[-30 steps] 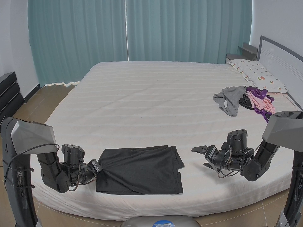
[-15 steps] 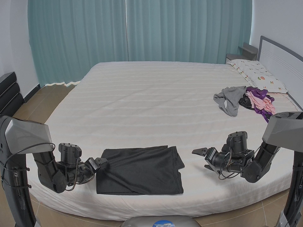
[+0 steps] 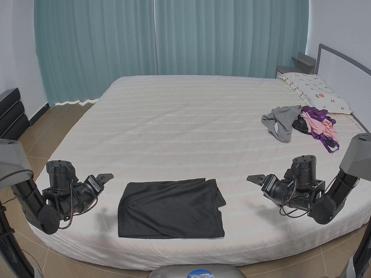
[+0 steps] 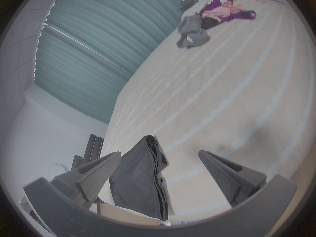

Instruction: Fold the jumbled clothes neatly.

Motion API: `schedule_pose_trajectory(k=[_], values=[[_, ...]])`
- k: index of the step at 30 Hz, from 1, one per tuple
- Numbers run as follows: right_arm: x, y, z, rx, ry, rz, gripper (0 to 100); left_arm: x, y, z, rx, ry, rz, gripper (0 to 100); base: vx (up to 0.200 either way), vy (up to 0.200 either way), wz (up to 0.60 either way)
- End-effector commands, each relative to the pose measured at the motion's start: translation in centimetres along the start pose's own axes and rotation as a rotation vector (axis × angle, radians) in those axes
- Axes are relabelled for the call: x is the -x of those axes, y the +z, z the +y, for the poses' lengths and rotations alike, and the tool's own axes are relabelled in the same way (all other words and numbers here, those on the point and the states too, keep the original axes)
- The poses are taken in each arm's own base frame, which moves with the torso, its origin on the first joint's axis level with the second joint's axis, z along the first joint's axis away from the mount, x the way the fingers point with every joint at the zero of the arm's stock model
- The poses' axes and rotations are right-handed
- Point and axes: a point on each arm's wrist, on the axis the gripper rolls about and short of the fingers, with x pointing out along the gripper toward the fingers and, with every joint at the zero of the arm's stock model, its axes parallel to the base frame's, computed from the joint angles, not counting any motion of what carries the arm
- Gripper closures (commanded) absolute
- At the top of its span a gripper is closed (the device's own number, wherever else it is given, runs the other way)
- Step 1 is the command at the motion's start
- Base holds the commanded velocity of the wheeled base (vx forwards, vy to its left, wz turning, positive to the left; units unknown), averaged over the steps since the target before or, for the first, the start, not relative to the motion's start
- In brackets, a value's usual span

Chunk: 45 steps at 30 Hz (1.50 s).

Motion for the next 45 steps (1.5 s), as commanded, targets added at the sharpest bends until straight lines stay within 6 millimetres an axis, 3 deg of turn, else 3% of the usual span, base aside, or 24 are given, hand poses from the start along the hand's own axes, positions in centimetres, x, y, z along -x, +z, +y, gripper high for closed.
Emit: schedule_pose_trajectory(k=[1,8,14,17,18,20,22,23,27,33,39,45], values=[[4.5,1.1,1.4,0.062,0.035,-0.102,0,4.3,2.2,-1.9,-0.003,-0.085,-0.142,0,0.0,0.0,0.0],[10.8,2.2,2.7,0.207,0.073,-0.283,0,9.4,3.1,-3.3,-0.083,-0.156,-0.27,0,0.0,0.0,0.0],[16.2,2.2,2.2,0.325,0.101,-0.41,0,14.2,3.3,-4.1,-0.13,-0.197,-0.37,0,0.0,0.0,0.0],[17.1,2.0,2.0,0.334,0.104,-0.428,0,15.1,3.3,-4.2,-0.14,-0.21,-0.387,0,0.0,0.0,0.0],[19.1,1.5,1.2,0.365,0.096,-0.47,0,17.7,3.0,-4.4,-0.178,-0.234,-0.425,0,0.0,0.0,0.0],[20.6,1.2,0.6,0.398,0.077,-0.506,0,19.6,2.8,-4.5,-0.209,-0.243,-0.464,0,0.0,0.0,0.0],[21.7,0.9,0.4,0.417,0.075,-0.532,0,20.6,2.6,-4.4,-0.223,-0.238,-0.485,0,0.0,0.0,0.0],[23.3,0.5,0.1,0.443,0.079,-0.573,0,22.2,2.2,-4.2,-0.245,-0.233,-0.514,0,0.0,0.0,0.0],[26.5,-1.1,-0.9,0.486,0.047,-0.607,0,25.4,1.1,-3.6,-0.314,-0.253,-0.573,0,0.0,0.0,0.0],[31.5,-4.4,-2.5,0.527,0.014,-0.611,0,29.3,-1.6,-1.3,-0.448,-0.25,-0.64,0,0.0,0.0,0.0],[34.5,-7.6,-4.3,0.609,-0.053,-0.628,0,31.6,-4.0,1.1,-0.545,-0.214,-0.668,0,0.0,0.0,0.0],[35.2,-9.1,-5.4,0.732,-0.14,-0.65,0,33.0,-5.4,2.1,-0.583,-0.104,-0.705,0,0.0,0.0,0.0]])
